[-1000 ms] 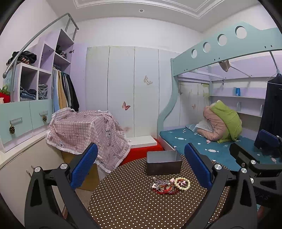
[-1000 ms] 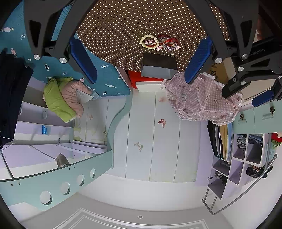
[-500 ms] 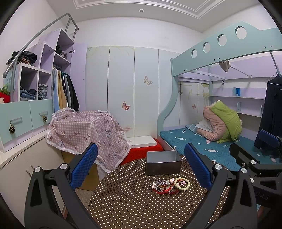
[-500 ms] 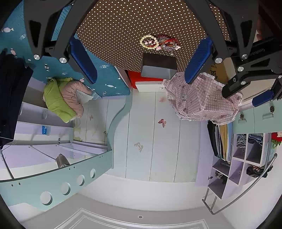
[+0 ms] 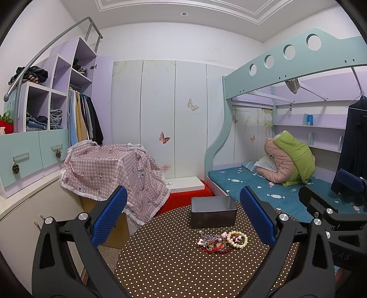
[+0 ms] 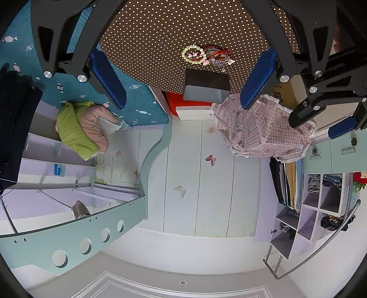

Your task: Organize jewelry

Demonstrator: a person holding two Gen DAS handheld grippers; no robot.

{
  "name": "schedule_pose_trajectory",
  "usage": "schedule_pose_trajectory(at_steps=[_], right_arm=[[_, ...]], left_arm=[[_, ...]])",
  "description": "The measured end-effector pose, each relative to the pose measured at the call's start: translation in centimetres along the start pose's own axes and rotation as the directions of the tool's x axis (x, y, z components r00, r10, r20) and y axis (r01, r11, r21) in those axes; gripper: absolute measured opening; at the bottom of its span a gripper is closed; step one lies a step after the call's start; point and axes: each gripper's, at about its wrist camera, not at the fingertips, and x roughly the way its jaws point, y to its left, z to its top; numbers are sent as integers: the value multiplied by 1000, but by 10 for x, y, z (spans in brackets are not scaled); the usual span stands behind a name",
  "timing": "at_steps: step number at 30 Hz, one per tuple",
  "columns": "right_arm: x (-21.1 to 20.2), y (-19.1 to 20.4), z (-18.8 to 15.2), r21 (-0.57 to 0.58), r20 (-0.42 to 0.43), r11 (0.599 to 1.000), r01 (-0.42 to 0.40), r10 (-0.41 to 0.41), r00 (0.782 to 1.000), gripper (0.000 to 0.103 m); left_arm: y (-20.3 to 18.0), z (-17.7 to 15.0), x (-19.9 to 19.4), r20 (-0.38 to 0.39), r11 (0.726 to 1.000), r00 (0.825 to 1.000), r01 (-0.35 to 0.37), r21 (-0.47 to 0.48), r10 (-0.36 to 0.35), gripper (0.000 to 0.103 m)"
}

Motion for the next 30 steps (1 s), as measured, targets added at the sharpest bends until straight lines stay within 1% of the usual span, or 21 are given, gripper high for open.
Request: schedule_pose_trajectory(at_steps=[13, 18, 22, 25, 27, 30], right_arm=[[4, 0, -7, 2, -8, 1000, 0, 0, 1000, 96], [9, 1, -9, 12, -20, 1000, 4, -4, 1000, 96], [18, -3, -13, 25, -45, 1000, 12, -11, 999, 96], [28, -9, -21, 39, -85, 999, 13, -9, 996, 96], [36, -13, -27, 51, -116, 999, 12, -6, 993, 96], [49, -19, -38, 65, -164, 998, 5, 6, 986, 96]], left_arm=[[1, -1, 1, -2, 1000, 1000, -1, 5, 1, 98], [0, -3, 11, -17, 1000, 1000, -8, 20, 8, 98], [3, -11, 25, -48, 999, 999, -15, 32, 16, 98], [10, -24, 44, -116, 1000, 993, 3, 20, 0, 98], [16, -38, 62, -188, 1000, 982, 17, -3, -18, 98], [22, -57, 87, -288, 998, 956, 45, -33, -53, 98]])
